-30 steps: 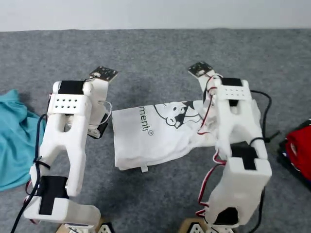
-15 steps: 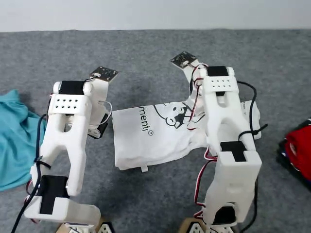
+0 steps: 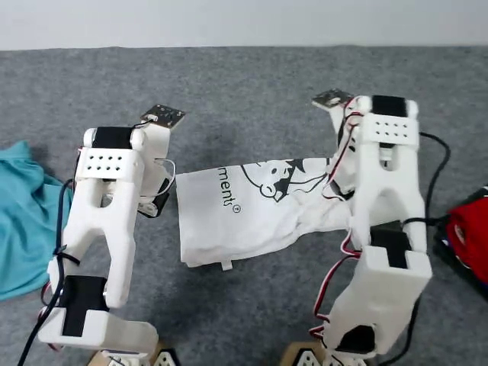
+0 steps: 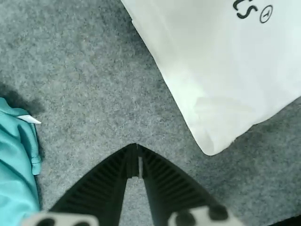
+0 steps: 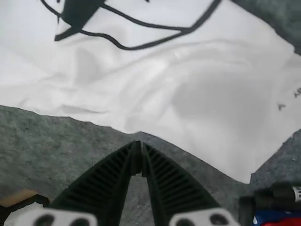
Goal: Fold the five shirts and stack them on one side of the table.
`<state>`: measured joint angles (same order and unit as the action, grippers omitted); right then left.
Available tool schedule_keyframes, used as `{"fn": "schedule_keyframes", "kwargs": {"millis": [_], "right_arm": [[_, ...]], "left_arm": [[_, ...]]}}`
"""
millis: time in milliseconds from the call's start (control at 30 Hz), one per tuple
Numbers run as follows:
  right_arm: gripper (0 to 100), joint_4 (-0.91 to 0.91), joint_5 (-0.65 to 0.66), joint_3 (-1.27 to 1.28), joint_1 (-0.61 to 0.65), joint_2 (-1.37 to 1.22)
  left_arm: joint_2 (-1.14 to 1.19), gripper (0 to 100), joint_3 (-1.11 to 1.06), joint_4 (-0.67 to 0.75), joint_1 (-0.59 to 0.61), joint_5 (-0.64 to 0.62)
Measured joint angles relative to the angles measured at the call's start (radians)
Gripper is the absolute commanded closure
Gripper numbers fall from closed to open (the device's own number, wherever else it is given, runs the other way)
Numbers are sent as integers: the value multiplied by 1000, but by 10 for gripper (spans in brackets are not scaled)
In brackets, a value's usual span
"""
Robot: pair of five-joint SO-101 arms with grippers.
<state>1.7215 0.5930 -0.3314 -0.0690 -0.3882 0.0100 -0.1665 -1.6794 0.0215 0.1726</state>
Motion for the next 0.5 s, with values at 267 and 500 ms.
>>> {"fn": "schedule_keyframes", "kwargs": {"millis": [267,500], "right_arm": [[988,-14,-2,0,-6,-71],[988,-120,-2,0,112,-143]], "left_arm": [[0,996,0,0,0,0],[0,996,0,0,0,0]]}}
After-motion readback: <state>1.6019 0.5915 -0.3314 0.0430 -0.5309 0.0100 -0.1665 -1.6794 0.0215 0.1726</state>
